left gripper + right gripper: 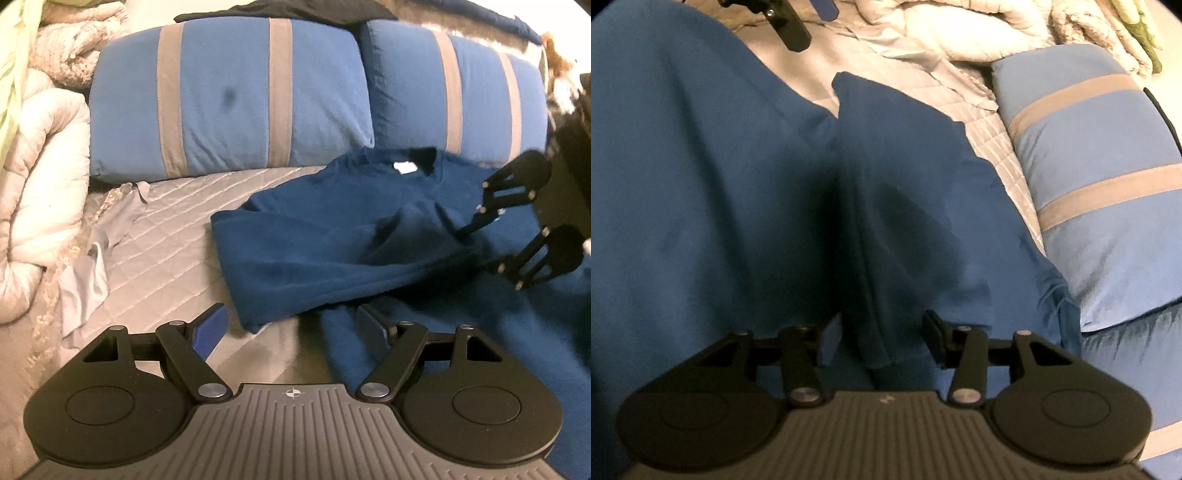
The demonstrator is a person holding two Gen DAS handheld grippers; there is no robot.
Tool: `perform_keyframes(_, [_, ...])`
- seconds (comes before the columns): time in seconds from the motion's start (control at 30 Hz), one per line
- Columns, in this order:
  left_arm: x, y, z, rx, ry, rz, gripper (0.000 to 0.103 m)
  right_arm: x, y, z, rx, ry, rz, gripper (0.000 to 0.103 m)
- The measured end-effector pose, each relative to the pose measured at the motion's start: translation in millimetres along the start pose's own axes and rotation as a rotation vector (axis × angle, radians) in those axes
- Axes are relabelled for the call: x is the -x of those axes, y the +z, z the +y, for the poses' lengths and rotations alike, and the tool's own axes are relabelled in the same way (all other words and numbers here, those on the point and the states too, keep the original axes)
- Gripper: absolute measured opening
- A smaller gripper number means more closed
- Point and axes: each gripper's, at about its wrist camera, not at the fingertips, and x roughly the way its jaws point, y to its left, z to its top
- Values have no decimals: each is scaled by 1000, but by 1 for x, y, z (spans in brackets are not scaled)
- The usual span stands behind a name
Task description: Fold clothes
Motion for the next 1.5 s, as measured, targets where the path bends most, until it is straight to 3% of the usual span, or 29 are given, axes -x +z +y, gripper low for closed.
perform_keyframes(0.07, [-8, 0, 1, -25, 14, 17, 76, -2, 3, 0, -1, 6, 4, 42])
perform_keyframes(0.17, [-22, 1, 1, -65, 29, 34, 76, -4, 7, -1, 7, 8, 23, 11])
perform_keyframes(0.2, [-27, 1, 1, -79, 34, 38, 76, -5, 9, 0, 16, -1, 30, 8])
perform_keyframes(0.43, [-57, 10, -4, -177, 86, 61, 76, 15, 29, -32, -11, -139, 22, 6])
perform_keyframes(0.87, [-89, 48, 4, -51, 136, 19, 76, 68, 61, -113, -58, -433, -3, 5])
perform_keyframes(1.07, [-84, 50, 13, 52, 57, -24, 76, 87, 50, -142, -152, -509, -9, 5])
perform_keyframes(1.23, [-83, 52, 40, 287, -130, -16, 76, 93, 34, -155, -236, -507, -14, 5])
perform_keyframes(1.3, [-87, 53, 42, 319, -117, -5, 76, 93, 31, -156, -247, -502, -12, 5])
perform_keyframes(1.4, [-93, 57, 33, 270, -77, 21, 76, 90, 26, -156, -256, -496, -3, 6])
perform_keyframes(1.5, [-97, 59, 12, 124, 18, 57, 76, 87, 20, -155, -264, -486, 9, 5])
